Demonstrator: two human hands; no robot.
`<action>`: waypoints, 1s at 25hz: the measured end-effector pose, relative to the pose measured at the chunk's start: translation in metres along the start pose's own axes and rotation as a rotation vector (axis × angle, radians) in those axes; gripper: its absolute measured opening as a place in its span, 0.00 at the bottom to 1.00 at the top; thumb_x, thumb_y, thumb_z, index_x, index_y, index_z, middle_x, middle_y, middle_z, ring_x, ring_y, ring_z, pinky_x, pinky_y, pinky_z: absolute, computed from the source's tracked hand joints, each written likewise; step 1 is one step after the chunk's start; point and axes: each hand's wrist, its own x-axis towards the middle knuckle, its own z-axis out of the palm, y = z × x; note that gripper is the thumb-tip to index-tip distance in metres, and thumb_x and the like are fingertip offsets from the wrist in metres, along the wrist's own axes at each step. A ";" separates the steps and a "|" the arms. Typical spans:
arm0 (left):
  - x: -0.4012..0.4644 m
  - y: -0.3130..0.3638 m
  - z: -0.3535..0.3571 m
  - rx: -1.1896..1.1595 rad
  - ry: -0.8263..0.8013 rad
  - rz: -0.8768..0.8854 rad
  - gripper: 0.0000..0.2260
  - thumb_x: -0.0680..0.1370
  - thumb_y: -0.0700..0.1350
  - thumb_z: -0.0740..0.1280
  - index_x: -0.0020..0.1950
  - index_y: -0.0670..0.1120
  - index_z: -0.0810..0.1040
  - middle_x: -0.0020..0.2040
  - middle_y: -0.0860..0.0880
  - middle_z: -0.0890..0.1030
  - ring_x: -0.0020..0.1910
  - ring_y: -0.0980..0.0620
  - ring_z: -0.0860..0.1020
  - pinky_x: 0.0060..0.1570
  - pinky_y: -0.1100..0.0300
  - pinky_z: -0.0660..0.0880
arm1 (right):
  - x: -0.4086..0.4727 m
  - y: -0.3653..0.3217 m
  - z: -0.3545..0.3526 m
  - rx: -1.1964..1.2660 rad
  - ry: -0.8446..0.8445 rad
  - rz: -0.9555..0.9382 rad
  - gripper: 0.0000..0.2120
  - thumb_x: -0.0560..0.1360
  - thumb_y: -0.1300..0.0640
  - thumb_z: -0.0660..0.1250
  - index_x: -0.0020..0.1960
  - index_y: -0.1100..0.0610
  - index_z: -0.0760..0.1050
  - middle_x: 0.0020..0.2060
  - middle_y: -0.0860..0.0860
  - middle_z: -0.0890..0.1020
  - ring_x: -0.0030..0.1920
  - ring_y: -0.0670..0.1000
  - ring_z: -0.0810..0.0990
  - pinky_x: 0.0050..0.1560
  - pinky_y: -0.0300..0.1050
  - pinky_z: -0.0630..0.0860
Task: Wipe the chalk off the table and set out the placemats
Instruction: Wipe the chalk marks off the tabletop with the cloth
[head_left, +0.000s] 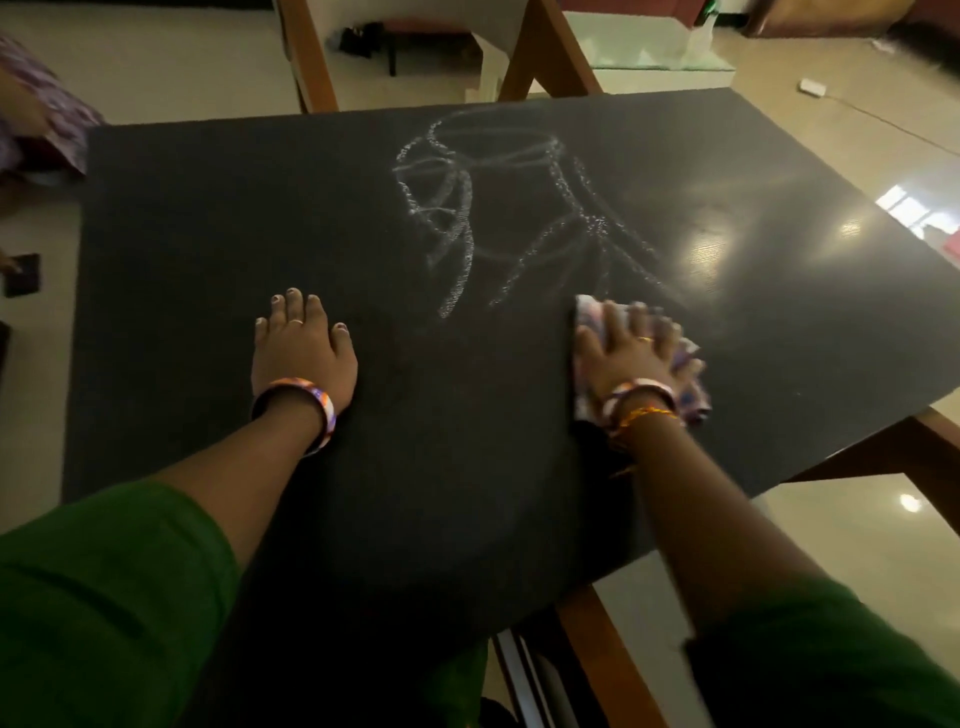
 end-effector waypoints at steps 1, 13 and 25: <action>0.000 0.000 0.000 0.005 0.009 -0.005 0.24 0.82 0.49 0.48 0.76 0.40 0.53 0.77 0.43 0.52 0.76 0.46 0.50 0.74 0.51 0.49 | 0.008 0.026 -0.010 0.027 -0.003 0.130 0.28 0.77 0.35 0.48 0.76 0.39 0.51 0.78 0.44 0.47 0.76 0.59 0.40 0.69 0.71 0.37; 0.000 -0.003 -0.002 -0.004 -0.005 -0.005 0.23 0.82 0.47 0.48 0.76 0.40 0.53 0.77 0.44 0.52 0.76 0.46 0.50 0.74 0.51 0.48 | -0.029 -0.105 0.029 -0.047 -0.097 -0.397 0.27 0.78 0.35 0.48 0.75 0.38 0.51 0.77 0.43 0.48 0.76 0.58 0.40 0.68 0.70 0.36; 0.005 -0.001 0.001 0.002 0.008 -0.015 0.23 0.82 0.47 0.48 0.76 0.40 0.53 0.77 0.43 0.52 0.76 0.46 0.50 0.74 0.51 0.48 | -0.037 -0.117 0.034 -0.016 -0.057 -0.229 0.28 0.79 0.38 0.48 0.77 0.41 0.50 0.78 0.47 0.45 0.75 0.62 0.37 0.66 0.73 0.34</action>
